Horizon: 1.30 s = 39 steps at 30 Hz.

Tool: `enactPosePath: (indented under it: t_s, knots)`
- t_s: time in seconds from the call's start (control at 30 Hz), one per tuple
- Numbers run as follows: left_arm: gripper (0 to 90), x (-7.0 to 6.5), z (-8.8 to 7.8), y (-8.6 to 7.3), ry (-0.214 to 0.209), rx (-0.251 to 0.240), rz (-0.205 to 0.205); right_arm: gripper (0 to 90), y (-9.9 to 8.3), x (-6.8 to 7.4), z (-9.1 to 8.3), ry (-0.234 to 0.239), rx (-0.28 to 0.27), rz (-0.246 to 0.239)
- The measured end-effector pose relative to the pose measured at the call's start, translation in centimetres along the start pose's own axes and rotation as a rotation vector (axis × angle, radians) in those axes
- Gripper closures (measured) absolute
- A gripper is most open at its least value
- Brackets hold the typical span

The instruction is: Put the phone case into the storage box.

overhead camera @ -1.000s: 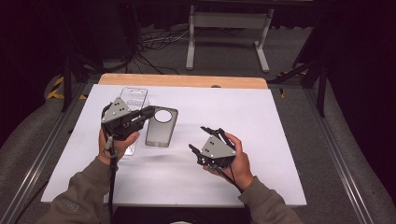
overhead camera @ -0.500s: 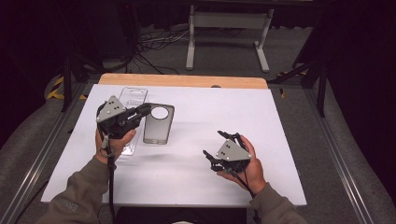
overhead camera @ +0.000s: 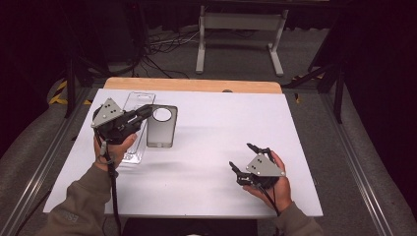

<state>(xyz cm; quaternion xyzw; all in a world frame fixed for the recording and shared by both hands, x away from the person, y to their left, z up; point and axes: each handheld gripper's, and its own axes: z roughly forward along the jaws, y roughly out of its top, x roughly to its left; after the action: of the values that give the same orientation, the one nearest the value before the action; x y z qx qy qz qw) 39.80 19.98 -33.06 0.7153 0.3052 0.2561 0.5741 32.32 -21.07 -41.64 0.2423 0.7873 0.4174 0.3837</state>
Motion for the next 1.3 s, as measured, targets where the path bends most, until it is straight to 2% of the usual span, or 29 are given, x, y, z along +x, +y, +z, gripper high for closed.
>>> enactPosePath:
  t_s: [0.2,0.43,0.87,1.13,1.3]
  knots:
    - [82.2,0.5,-0.5,0.1,0.014,-0.015,-0.006,21.0,-1.1,-0.2,-0.5,0.0,0.008,0.018]
    - [82.2,0.9,-1.2,0.5,0.022,-0.041,-0.007,20.1,-1.4,-0.3,-0.3,0.016,0.008,0.032]
    - [82.2,1.7,-2.6,1.0,0.047,-0.079,-0.014,18.4,-1.4,0.0,0.2,0.027,0.016,0.015]
    - [82.2,2.1,-3.4,1.2,0.04,-0.098,-0.013,18.4,-1.5,0.0,0.3,0.029,0.014,0.014]
    - [82.2,2.4,-3.7,1.3,0.051,-0.106,-0.015,18.4,-1.5,-0.2,0.2,0.022,0.011,0.005]
